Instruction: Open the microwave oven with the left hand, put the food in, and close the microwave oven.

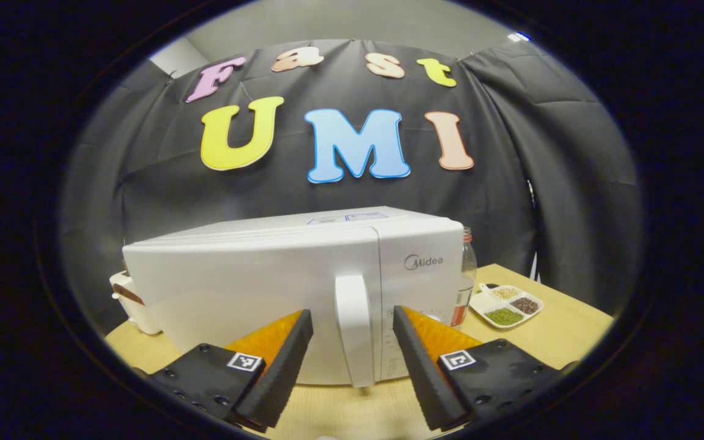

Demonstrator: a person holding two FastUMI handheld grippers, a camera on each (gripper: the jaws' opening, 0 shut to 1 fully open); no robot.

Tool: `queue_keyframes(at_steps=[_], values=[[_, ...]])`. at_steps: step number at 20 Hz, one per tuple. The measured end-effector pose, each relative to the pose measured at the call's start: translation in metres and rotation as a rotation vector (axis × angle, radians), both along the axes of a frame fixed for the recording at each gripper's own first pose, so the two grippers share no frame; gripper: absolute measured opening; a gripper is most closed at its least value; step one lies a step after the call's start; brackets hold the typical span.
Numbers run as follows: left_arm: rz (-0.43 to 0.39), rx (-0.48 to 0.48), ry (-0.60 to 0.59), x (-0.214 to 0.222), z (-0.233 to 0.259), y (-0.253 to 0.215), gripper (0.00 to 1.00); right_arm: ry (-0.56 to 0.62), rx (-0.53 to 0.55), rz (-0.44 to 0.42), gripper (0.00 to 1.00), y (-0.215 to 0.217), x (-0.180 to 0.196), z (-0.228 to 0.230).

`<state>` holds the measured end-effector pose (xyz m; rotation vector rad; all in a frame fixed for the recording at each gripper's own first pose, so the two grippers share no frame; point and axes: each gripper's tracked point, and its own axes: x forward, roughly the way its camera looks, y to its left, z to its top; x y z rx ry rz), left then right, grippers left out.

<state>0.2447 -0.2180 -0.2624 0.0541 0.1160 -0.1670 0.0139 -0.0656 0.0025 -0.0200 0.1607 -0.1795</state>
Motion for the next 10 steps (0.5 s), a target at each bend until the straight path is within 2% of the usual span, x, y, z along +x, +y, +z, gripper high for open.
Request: queue_keyframes(at_steps=[2, 4, 10], values=[[0.009, 0.016, 0.034, 0.005, -0.008, -0.002, 0.52, -0.007, -0.001, -0.006, 0.95, -0.004, -0.003, 0.003], [0.009, -0.014, 0.034, 0.001, -0.005, 0.000, 0.34, -0.011, 0.001, -0.012, 0.95, -0.007, -0.004, 0.003], [-0.031, -0.044, 0.072, 0.001, -0.007, 0.001, 0.24, -0.010, 0.010, -0.019, 0.95, -0.009, -0.014, -0.001]])
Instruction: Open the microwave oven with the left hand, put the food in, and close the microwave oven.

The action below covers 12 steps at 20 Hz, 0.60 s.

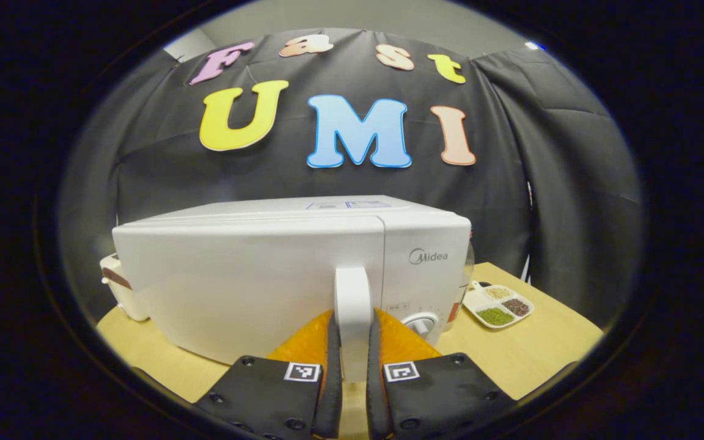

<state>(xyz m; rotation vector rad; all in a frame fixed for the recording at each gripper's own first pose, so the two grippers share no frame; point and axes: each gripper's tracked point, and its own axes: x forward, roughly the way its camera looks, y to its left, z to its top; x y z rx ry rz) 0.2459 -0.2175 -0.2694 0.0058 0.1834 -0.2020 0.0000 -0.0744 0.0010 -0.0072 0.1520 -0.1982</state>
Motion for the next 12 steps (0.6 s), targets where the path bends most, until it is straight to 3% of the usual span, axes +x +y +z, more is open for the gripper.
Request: queue_keyframes(at_steps=[5, 7, 9, 12], values=[[-0.008, 0.008, 0.013, -0.002, -0.001, 0.001, 0.21, 0.003, 0.010, 0.007, 0.95, 0.006, -0.009, -0.003], [-0.004, -0.001, 0.049, -0.024, -0.009, 0.006, 0.21, -0.004, 0.010, 0.019, 0.95, 0.011, -0.013, 0.001], [-0.024, 0.042, -0.027, -0.049, 0.002, 0.015, 0.22, -0.013, 0.010, 0.028, 0.95, 0.014, -0.017, 0.003], [-0.053, 0.033, 0.000, -0.085, -0.006, 0.033, 0.21, -0.006, 0.025, 0.060, 0.95, 0.025, -0.023, 0.001]])
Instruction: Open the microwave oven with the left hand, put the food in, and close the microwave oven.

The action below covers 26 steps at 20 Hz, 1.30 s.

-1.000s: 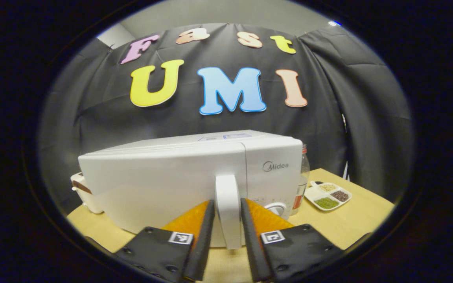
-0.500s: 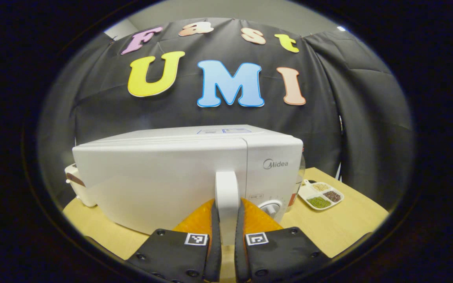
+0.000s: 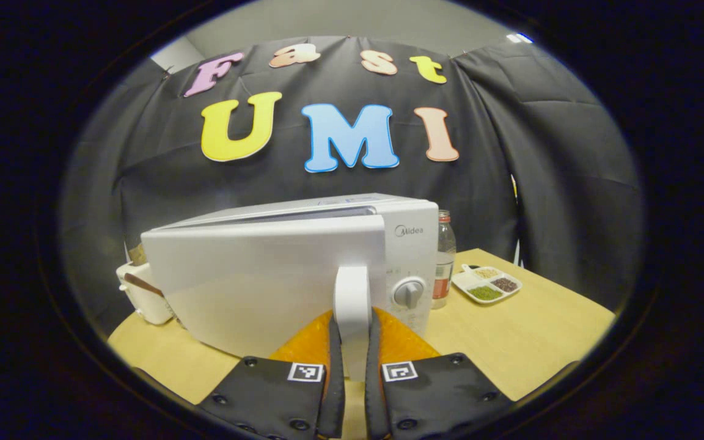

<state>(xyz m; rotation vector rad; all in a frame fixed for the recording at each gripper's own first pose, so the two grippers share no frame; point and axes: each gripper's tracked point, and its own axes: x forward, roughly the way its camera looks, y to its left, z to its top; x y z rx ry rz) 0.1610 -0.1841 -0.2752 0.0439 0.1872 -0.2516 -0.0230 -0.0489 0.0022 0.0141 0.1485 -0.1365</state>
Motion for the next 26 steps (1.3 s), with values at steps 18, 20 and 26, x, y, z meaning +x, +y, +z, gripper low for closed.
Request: queue_keyframes(at_steps=[18, 20, 26], values=[[0.198, 0.132, 0.065, -0.148, -0.010, 0.168, 0.31, -0.002, 0.028, 0.256, 0.95, 0.094, -0.018, -0.008], [0.221, 0.144, 0.064, -0.154, -0.011, 0.189, 0.32, 0.001, 0.049, 0.274, 0.95, 0.104, -0.018, -0.011], [0.273, 0.155, 0.069, -0.162, -0.012, 0.244, 0.88, 0.002, 0.063, 0.334, 0.95, 0.126, -0.016, -0.021]])
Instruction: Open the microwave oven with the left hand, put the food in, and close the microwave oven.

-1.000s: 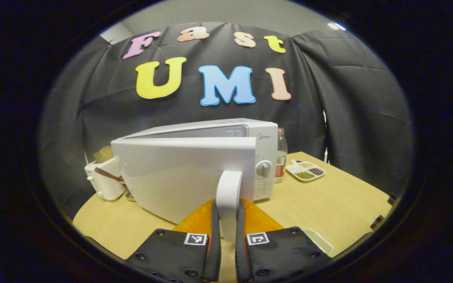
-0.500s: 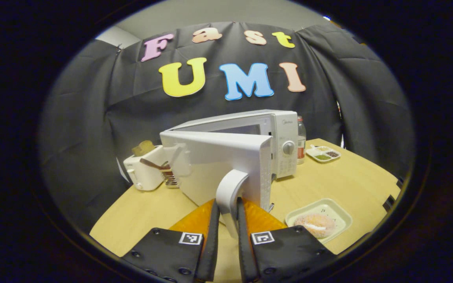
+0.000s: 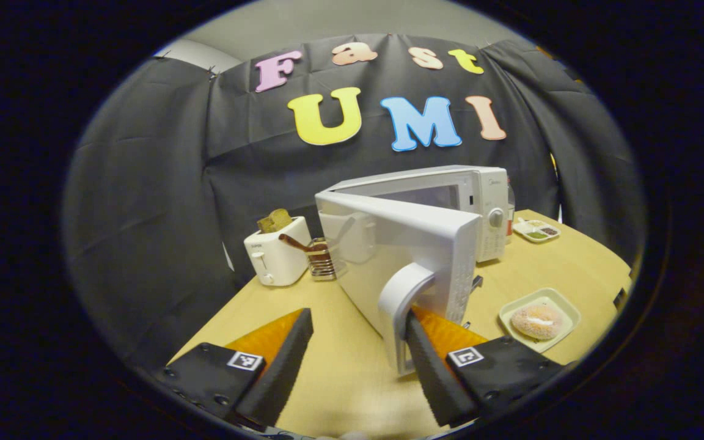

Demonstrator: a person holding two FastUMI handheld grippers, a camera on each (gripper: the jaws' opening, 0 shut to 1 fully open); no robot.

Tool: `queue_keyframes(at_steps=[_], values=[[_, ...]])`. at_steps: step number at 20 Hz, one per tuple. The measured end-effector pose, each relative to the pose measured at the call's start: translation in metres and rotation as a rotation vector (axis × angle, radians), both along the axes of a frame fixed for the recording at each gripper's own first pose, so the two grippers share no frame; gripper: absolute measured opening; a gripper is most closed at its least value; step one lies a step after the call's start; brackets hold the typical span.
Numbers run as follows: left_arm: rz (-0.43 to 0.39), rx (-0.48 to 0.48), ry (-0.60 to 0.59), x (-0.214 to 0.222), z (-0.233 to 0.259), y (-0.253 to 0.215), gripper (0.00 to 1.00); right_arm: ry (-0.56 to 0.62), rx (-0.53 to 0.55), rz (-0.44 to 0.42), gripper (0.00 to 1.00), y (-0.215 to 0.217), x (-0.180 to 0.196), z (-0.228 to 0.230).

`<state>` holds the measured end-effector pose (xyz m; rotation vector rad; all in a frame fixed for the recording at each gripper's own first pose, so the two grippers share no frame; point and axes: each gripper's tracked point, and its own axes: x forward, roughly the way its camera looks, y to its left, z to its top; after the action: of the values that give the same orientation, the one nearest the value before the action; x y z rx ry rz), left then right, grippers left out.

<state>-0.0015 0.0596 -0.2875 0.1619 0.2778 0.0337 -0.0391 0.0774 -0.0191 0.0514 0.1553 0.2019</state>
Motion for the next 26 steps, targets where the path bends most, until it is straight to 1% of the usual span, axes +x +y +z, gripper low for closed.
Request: queue_keyframes(at_steps=[1, 2, 4, 6, 7, 9, 11, 12, 13, 14, 15, 17, 19, 21, 22, 24, 26], values=[[0.008, 0.006, -0.001, -0.006, 0.002, 0.007, 1.00, 0.005, 0.005, 0.010, 0.95, 0.003, 0.001, -0.002], [0.018, 0.012, 0.004, -0.007, 0.002, 0.012, 0.98, 0.008, 0.014, 0.020, 0.95, 0.008, 0.001, -0.004], [0.037, -0.002, 0.018, -0.012, -0.001, 0.021, 1.00, 0.015, 0.030, 0.034, 0.95, 0.013, 0.003, -0.007], [0.050, -0.025, 0.030, -0.017, -0.001, 0.032, 0.94, 0.023, 0.042, 0.051, 0.95, 0.020, 0.004, -0.012], [0.057, -0.030, 0.033, -0.020, -0.002, 0.038, 0.98, 0.027, 0.044, 0.056, 0.95, 0.023, 0.004, -0.013], [0.071, -0.042, 0.031, -0.026, -0.002, 0.049, 0.98, 0.037, 0.050, 0.069, 0.96, 0.030, 0.006, -0.019], [0.093, -0.026, 0.030, -0.034, -0.001, 0.064, 0.98, 0.056, 0.061, 0.085, 0.96, 0.038, 0.008, -0.026], [0.104, -0.006, 0.027, -0.038, 0.001, 0.074, 1.00, 0.061, 0.062, 0.093, 0.95, 0.042, 0.008, -0.028], [0.120, 0.018, 0.023, -0.043, 0.002, 0.085, 0.98, 0.061, 0.059, 0.100, 0.95, 0.045, 0.010, -0.030], [0.135, 0.041, 0.025, -0.045, 0.000, 0.096, 0.98, 0.061, 0.054, 0.103, 0.95, 0.049, 0.011, -0.032], [0.154, 0.048, 0.028, -0.047, -0.001, 0.109, 0.97, 0.064, 0.050, 0.110, 0.95, 0.053, 0.013, -0.035], [0.174, 0.016, 0.034, -0.046, 0.000, 0.123, 0.98, 0.069, 0.043, 0.118, 0.96, 0.058, 0.016, -0.041], [0.183, 0.019, 0.044, -0.048, -0.002, 0.128, 0.98, 0.071, 0.019, 0.122, 0.96, 0.061, 0.022, -0.049], [0.187, 0.038, 0.029, -0.051, 0.007, 0.132, 0.94, 0.083, -0.018, 0.125, 0.96, 0.061, 0.026, -0.066], [0.183, 0.040, 0.021, -0.052, 0.015, 0.131, 0.96, 0.093, -0.039, 0.127, 0.96, 0.060, 0.027, -0.077], [0.188, 0.037, 0.007, -0.057, 0.031, 0.130, 1.00, 0.128, -0.102, 0.128, 0.96, 0.057, 0.027, -0.109], [0.200, 0.028, -0.011, -0.062, 0.051, 0.127, 1.00, 0.164, -0.201, 0.144, 0.96, 0.052, 0.027, -0.148]])
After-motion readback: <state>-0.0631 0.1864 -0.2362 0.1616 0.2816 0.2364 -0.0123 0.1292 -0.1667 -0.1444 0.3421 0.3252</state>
